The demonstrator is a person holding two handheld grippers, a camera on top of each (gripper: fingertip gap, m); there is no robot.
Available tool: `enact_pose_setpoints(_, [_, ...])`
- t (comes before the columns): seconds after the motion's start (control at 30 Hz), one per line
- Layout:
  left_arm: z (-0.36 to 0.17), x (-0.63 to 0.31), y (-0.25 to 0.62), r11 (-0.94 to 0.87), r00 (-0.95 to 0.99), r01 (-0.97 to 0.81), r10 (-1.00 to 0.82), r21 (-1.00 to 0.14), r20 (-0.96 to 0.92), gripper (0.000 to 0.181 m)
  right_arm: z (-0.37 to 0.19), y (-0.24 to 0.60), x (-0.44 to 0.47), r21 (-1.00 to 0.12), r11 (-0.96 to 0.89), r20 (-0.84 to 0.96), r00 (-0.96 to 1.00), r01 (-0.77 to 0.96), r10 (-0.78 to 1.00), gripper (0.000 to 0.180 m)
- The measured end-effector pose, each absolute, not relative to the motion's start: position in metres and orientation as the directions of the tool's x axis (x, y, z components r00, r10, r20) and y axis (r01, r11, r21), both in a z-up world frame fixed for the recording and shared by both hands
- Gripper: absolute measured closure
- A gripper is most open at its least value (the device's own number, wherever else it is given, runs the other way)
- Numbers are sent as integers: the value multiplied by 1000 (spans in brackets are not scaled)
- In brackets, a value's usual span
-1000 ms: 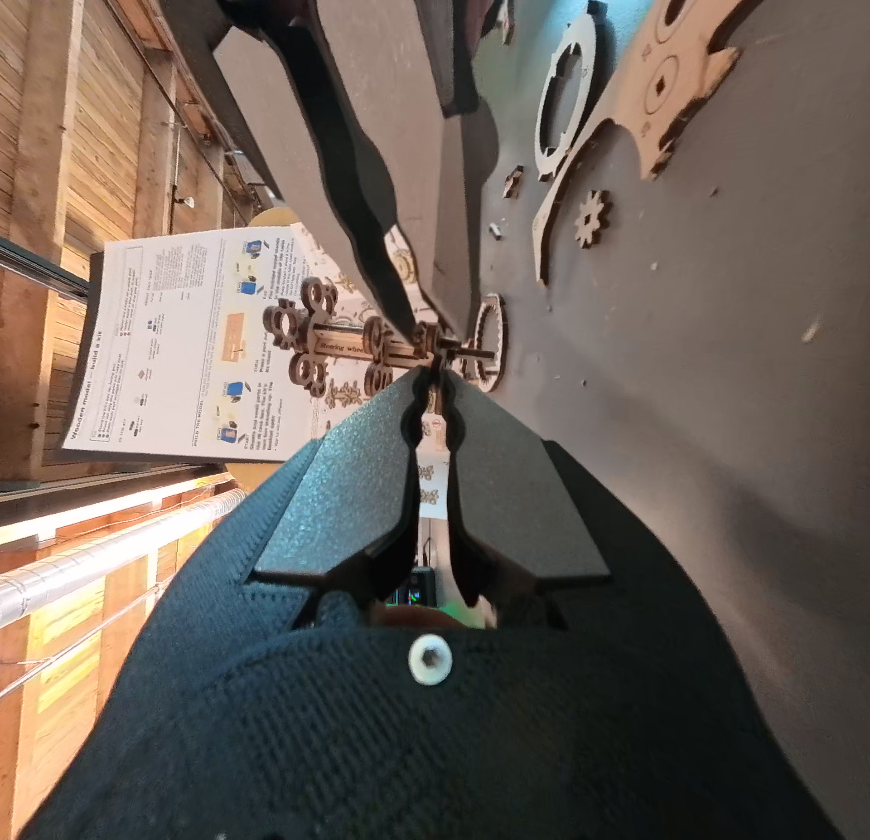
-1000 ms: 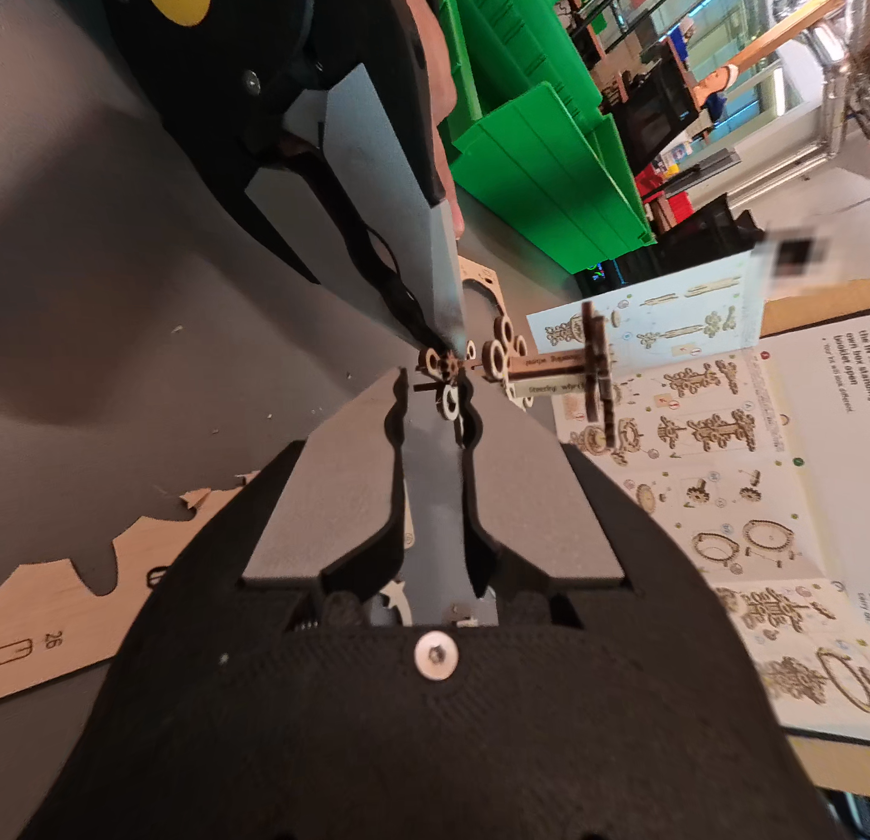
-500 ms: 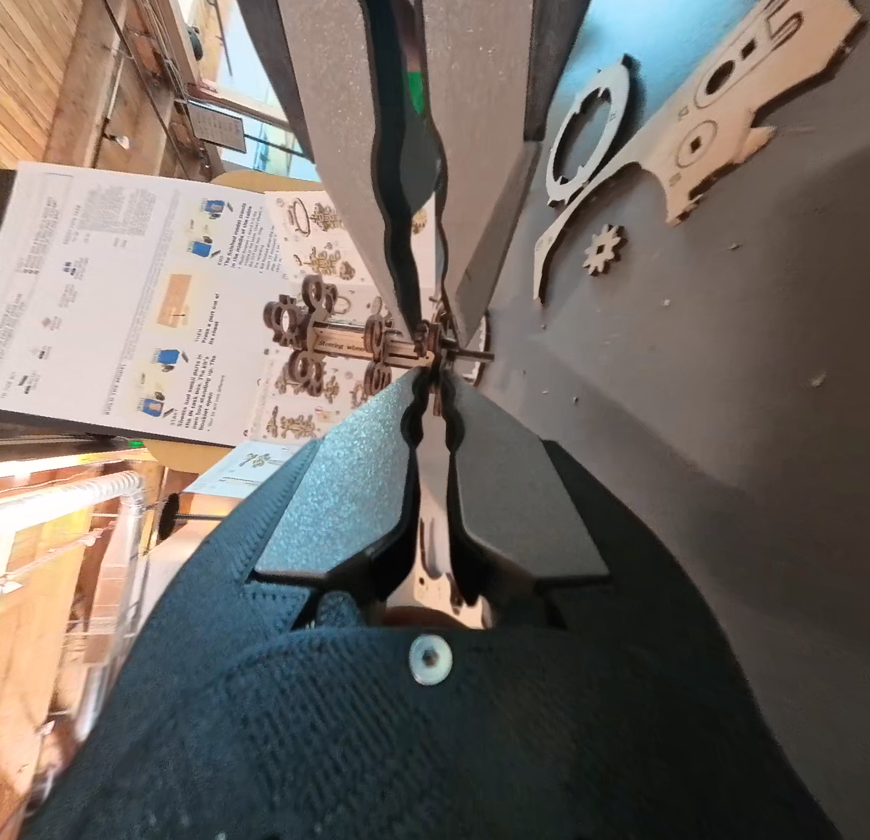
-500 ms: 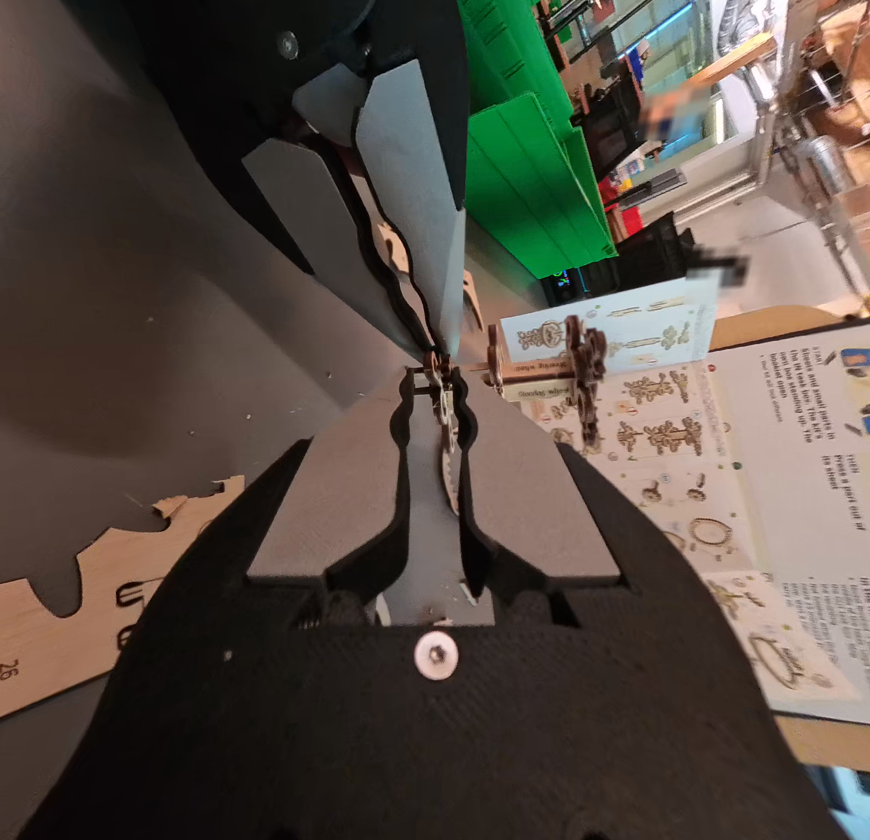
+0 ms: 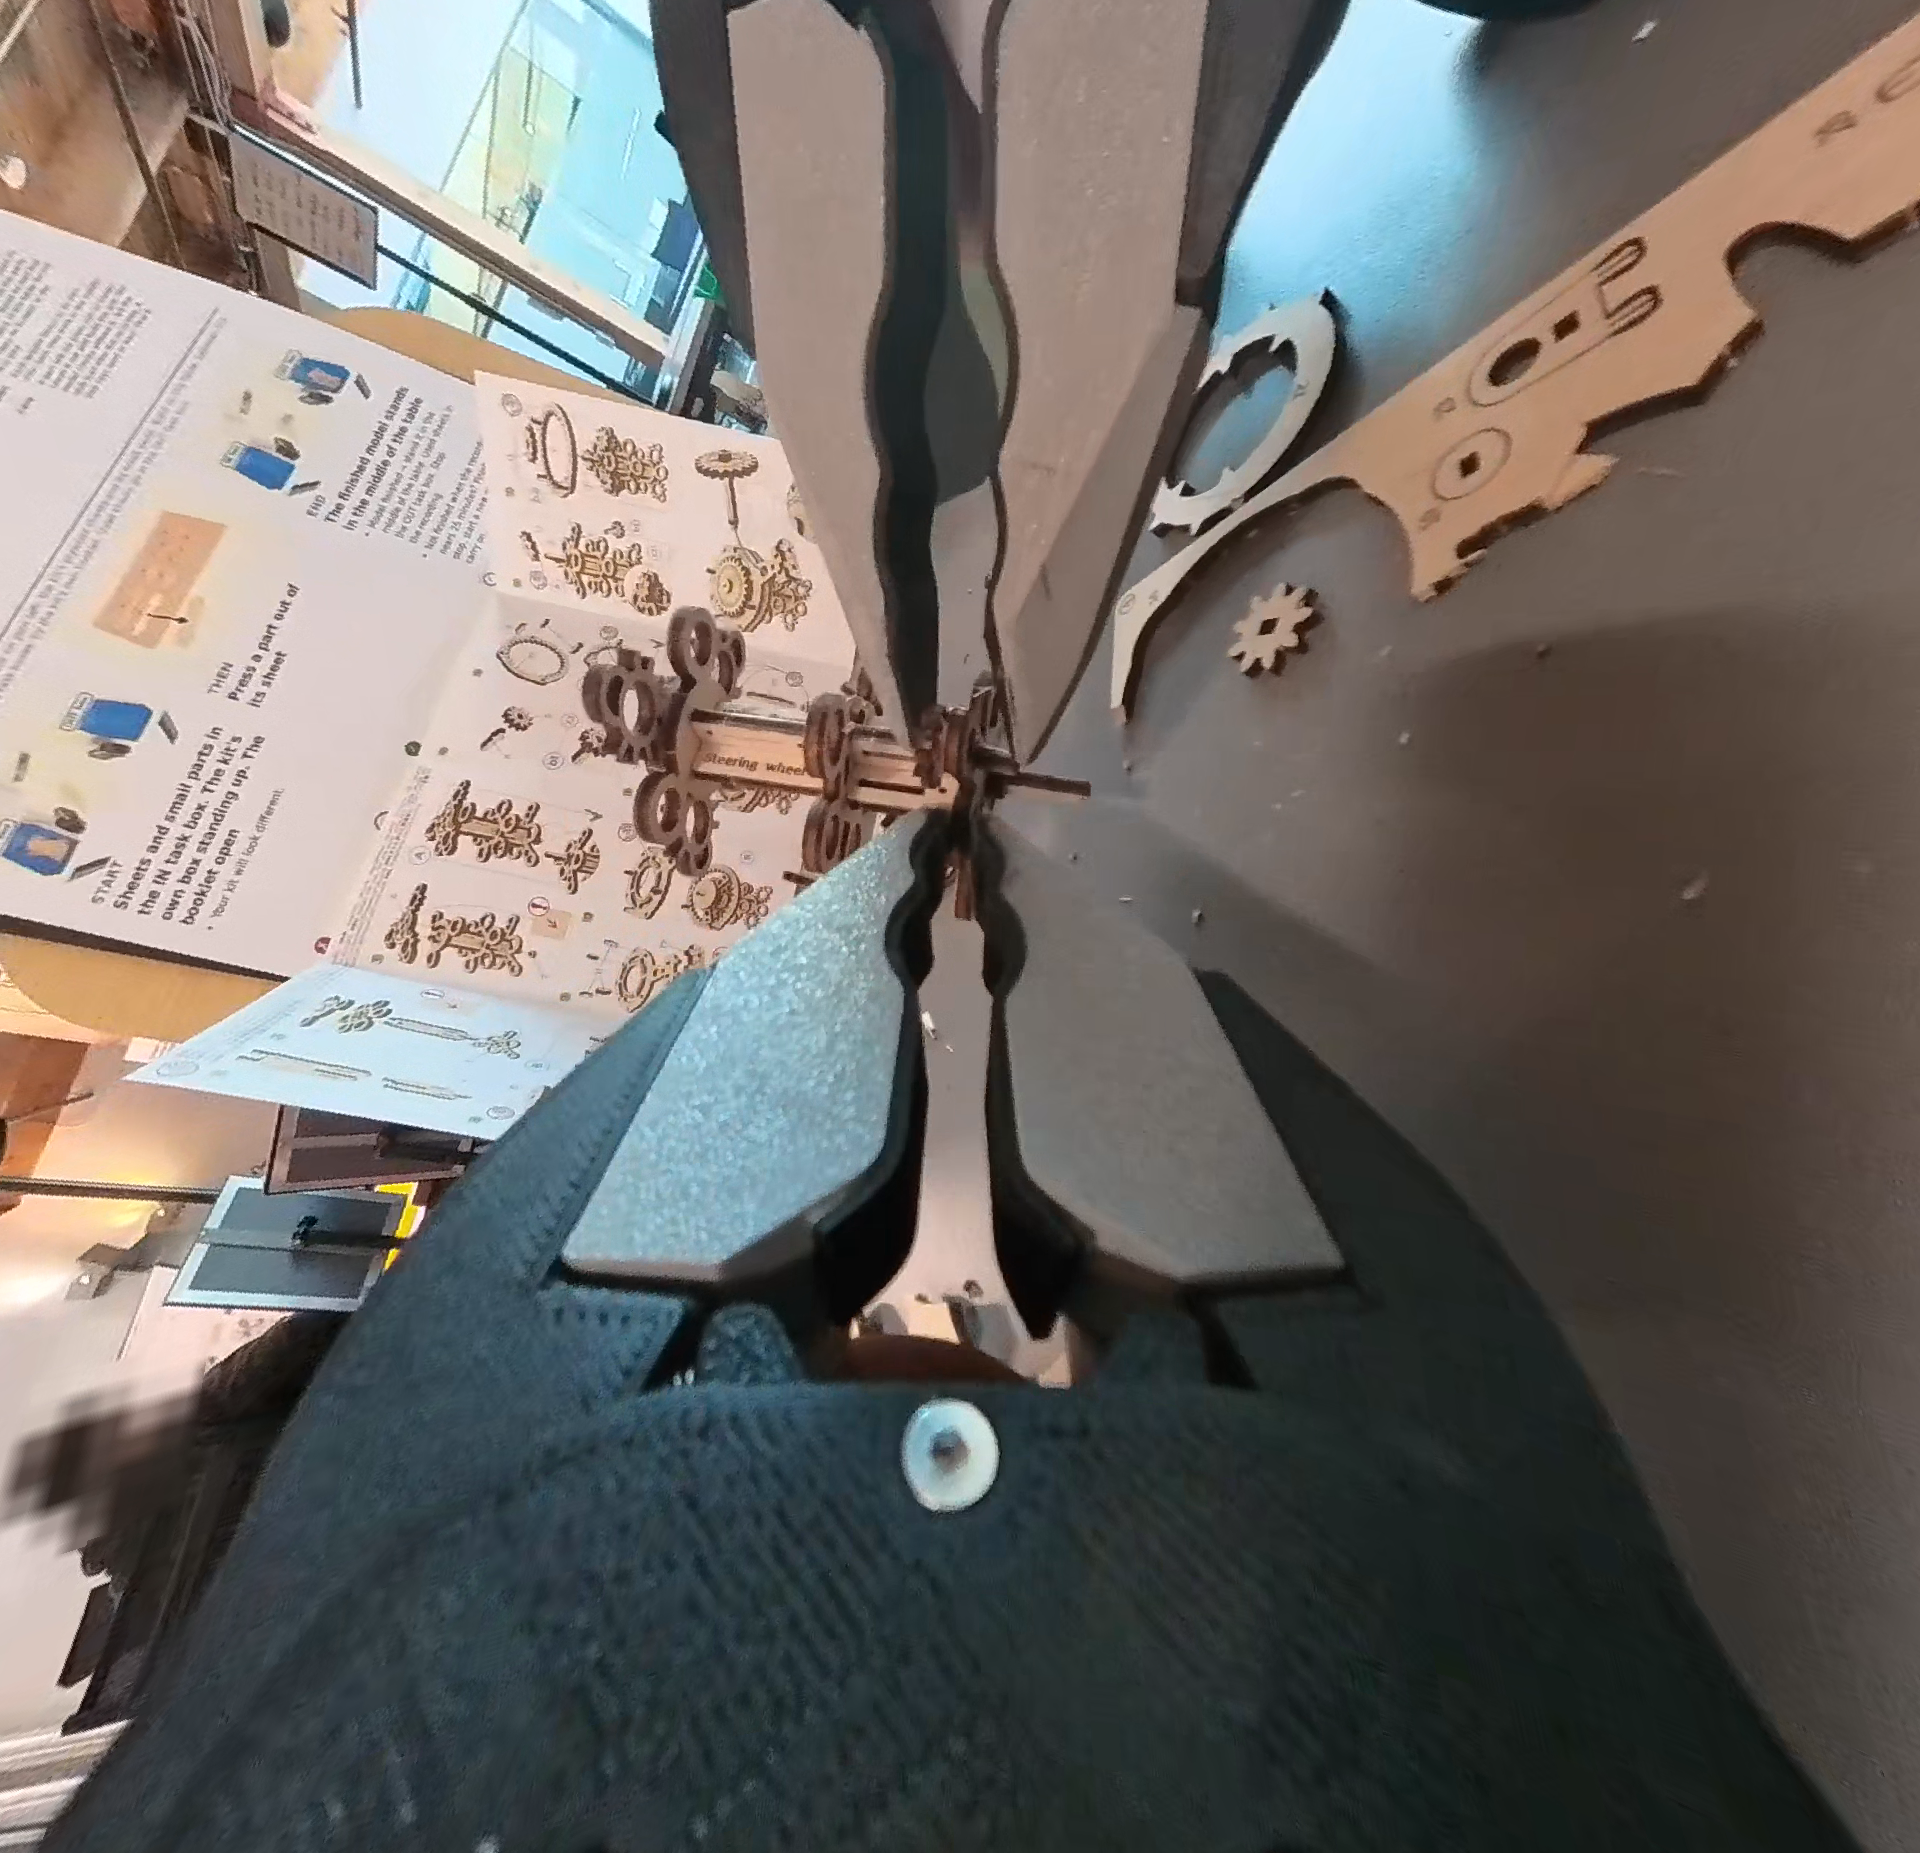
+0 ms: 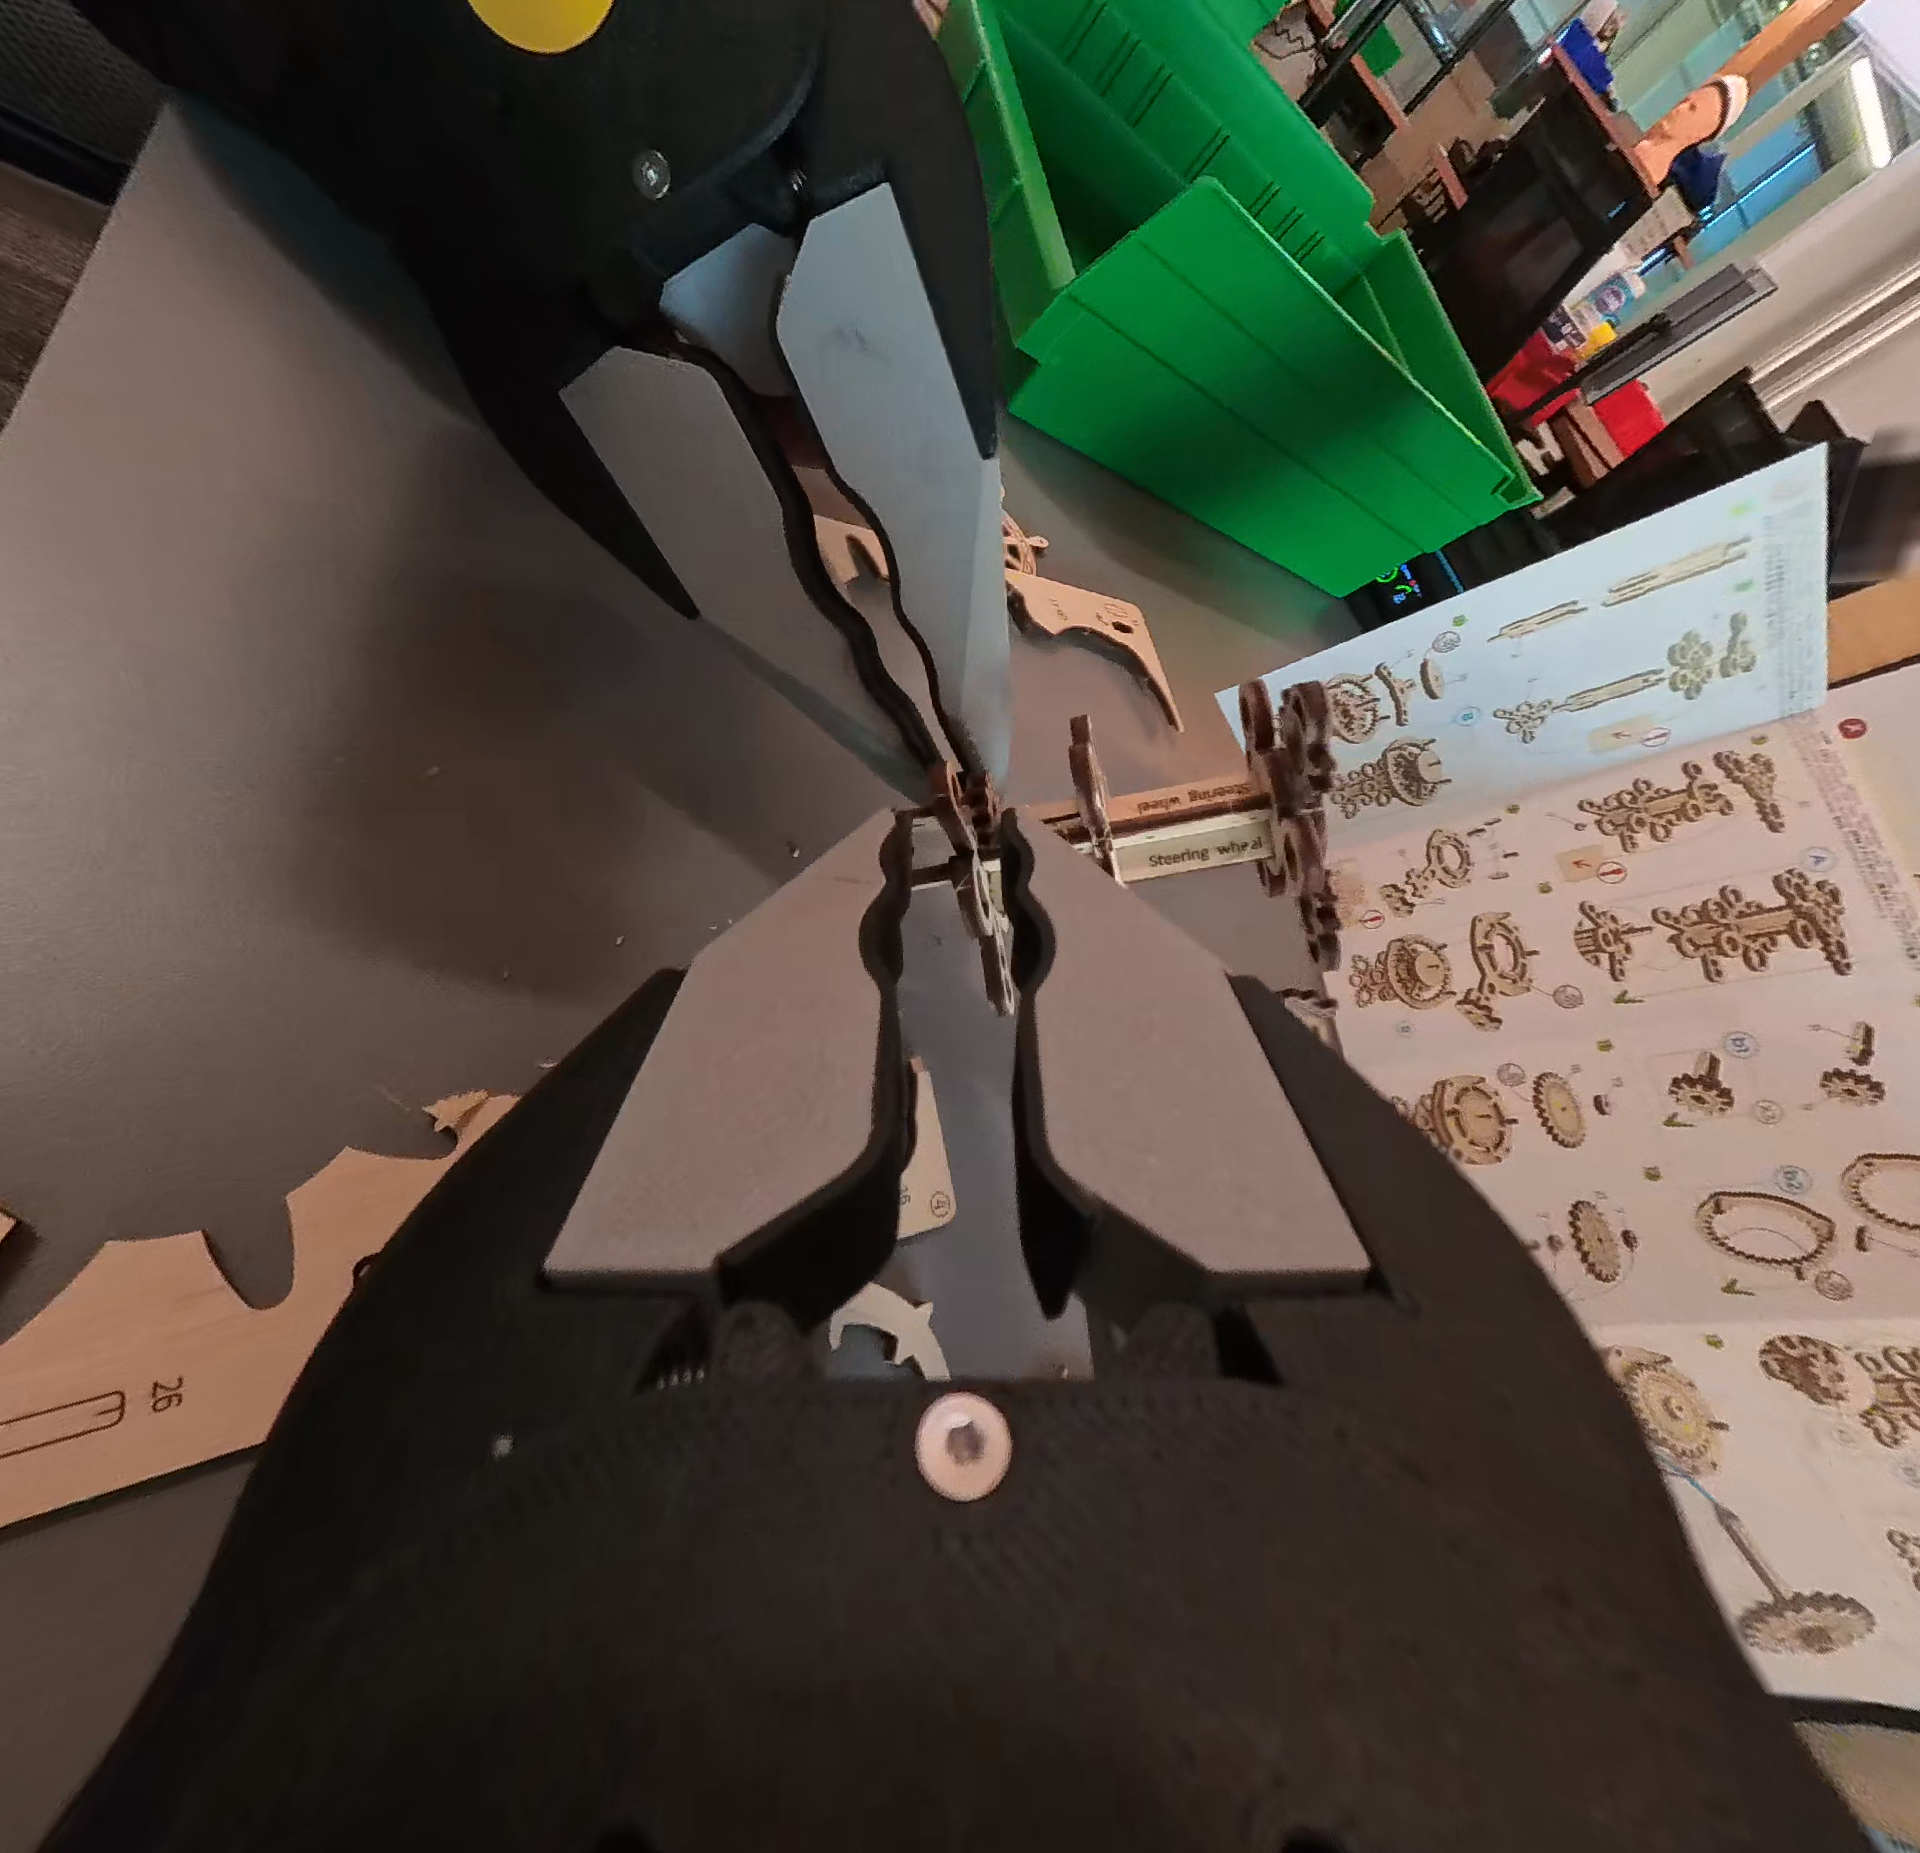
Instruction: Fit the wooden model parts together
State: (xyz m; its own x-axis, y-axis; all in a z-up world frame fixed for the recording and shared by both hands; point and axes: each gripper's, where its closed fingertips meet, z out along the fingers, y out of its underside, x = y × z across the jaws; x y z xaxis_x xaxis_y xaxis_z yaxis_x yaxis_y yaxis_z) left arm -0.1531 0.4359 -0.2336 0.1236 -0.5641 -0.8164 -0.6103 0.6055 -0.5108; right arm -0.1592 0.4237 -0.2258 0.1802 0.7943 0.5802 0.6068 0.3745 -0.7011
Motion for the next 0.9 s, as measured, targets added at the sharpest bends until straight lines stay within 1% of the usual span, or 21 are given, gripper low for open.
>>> enact_pose_setpoints(0.23, [-235, -152, 433, 586, 124, -592, -612, -553, -781, 180, -228, 423, -156, -709, 353, 552, 170, 611, 816, 166])
enact_pose_setpoints(0.3, [-236, -152, 433, 582, 124, -587, -623, -563, -773, 180, -228, 426, -153, -709, 341, 549, 180, 617, 816, 175])
enact_pose_setpoints(0.4, [-236, -153, 433, 581, 123, -586, -626, -565, -770, 180, -228, 426, -153, -710, 344, 550, 179, 614, 816, 175])
enact_pose_setpoints(0.6, [-235, -154, 433, 585, 124, -584, -621, -563, -774, 180, -228, 423, -156, -705, 363, 559, 162, 609, 813, 168])
enact_pose_setpoints(0.9, [-236, -153, 431, 617, 96, -592, -585, -518, -806, 179, -227, 422, -156, -703, 379, 567, 152, 602, 810, 168])
